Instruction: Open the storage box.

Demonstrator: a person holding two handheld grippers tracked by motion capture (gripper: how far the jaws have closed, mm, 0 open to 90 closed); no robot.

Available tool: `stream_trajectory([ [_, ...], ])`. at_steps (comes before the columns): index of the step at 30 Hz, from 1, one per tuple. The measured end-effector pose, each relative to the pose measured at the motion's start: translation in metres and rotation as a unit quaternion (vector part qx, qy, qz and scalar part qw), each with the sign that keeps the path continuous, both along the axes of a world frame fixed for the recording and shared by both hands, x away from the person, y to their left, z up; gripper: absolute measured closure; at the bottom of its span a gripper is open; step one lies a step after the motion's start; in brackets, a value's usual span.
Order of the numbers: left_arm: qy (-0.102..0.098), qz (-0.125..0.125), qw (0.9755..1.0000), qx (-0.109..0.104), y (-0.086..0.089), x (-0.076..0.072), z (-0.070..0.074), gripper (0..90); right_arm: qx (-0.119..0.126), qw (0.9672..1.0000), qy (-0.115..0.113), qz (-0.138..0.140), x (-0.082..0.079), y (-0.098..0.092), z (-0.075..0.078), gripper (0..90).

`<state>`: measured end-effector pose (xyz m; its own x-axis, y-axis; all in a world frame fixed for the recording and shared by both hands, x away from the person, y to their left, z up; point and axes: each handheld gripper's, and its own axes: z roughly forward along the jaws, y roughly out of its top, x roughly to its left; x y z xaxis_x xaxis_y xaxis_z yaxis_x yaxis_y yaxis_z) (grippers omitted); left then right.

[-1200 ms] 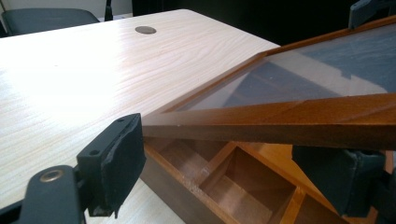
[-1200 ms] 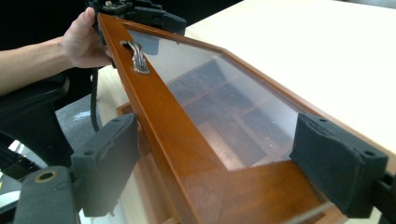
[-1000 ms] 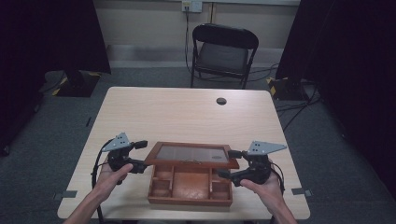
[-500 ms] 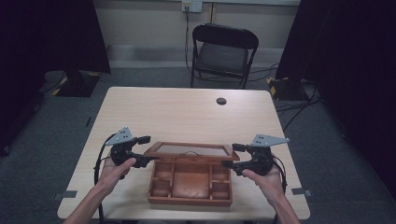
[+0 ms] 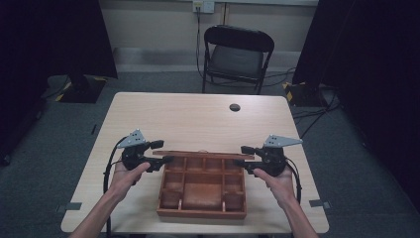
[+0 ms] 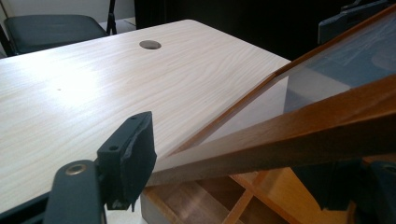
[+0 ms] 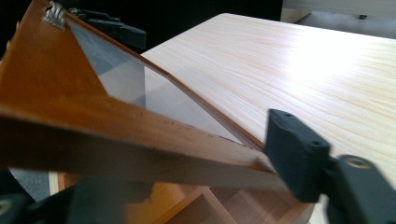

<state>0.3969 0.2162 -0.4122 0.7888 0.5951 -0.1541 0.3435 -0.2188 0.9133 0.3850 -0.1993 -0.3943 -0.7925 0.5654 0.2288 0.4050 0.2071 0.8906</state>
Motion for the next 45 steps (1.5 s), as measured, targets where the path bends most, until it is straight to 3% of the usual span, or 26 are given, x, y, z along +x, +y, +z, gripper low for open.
stream_trajectory([
  [9, -0.005, 0.015, 0.9998, -0.01, -0.004, 0.007, 0.001, 29.4, 0.008, 0.9999, -0.003, -0.009, 0.012, 0.0, 0.002, 44.3],
  [20, -0.001, 0.01, 0.9998, -0.014, -0.01, 0.016, -0.005, 34.4, 0.009, 0.9997, 0.005, -0.023, 0.022, 0.001, -0.004, 44.4],
  [28, -0.006, 0.005, 1.0, 0.0, -0.014, 0.021, 0.003, 38.7, 0.017, 0.9994, 0.01, -0.03, 0.027, 0.0, -0.007, 44.7],
  [32, -0.007, 0.011, 0.9999, -0.007, -0.015, 0.023, 0.002, 43.7, 0.022, 0.999, 0.01, -0.037, 0.032, -0.001, -0.009, 45.6],
  [40, -0.005, 0.014, 0.9998, -0.011, -0.012, 0.029, -0.002, 46.8, 0.013, 0.9991, 0.013, -0.039, 0.041, 0.002, -0.01, 46.8],
  [45, -0.005, 0.017, 0.9997, -0.018, -0.012, 0.031, -0.003, 47.6, 0.02, 0.999, 0.013, -0.038, 0.045, 0.003, -0.012, 46.9],
])
